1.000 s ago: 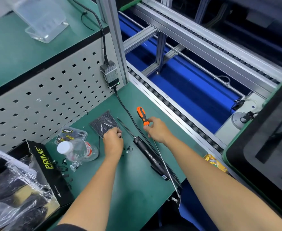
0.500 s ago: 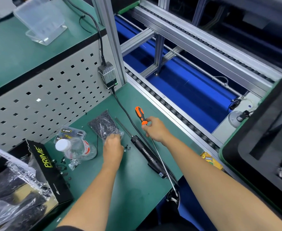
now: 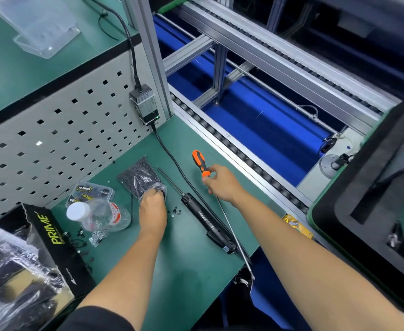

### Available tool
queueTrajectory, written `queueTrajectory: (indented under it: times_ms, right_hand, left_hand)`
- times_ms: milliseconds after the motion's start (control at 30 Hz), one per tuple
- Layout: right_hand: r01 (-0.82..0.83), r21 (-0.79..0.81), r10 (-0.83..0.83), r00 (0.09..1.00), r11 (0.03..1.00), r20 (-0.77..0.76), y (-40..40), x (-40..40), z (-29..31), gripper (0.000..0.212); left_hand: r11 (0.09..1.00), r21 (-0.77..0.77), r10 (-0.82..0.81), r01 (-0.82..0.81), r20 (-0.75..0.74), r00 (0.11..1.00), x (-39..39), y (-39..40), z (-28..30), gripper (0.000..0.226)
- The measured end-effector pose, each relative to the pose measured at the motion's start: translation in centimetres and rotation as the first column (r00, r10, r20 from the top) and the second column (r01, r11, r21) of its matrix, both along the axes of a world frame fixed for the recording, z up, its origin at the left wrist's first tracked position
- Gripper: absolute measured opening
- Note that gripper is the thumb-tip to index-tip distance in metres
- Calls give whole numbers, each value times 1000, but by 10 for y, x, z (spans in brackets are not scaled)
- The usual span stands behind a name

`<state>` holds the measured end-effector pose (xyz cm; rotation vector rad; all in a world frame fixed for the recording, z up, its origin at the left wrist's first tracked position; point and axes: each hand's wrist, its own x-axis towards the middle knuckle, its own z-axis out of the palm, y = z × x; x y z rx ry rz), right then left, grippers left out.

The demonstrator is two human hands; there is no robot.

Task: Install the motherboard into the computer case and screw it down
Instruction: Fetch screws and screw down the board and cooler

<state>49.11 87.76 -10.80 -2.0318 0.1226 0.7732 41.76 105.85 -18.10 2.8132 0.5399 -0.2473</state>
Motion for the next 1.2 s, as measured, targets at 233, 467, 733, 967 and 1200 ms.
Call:
queueTrajectory:
  times_ms: [233, 467, 733, 967, 1200]
  right_hand:
    - [-5, 9, 5, 1000, 1000, 2, 5, -1, 0, 31]
    - [-15, -1, 15, 1000, 1000, 2, 7, -2, 0, 31]
    - [0, 1, 0, 1000, 1000, 0, -2, 1, 5, 33]
    - [20, 22, -20, 1000, 1000, 7, -4, 4, 11, 33]
    - [5, 65, -7, 999, 998, 33, -2, 2, 24, 33]
  left_hand:
    - [1000, -10, -24, 24, 3, 1000, 7, -1, 2, 26]
    - [996, 23, -85, 86, -36, 996, 13, -2, 3, 29]
    - [996, 33, -81, 81, -26, 996, 18, 2, 1, 28]
    - [915, -261, 328, -306, 42, 944, 23, 3, 13, 18]
    - [712, -521, 575, -470, 50, 816, 40, -11, 44, 19]
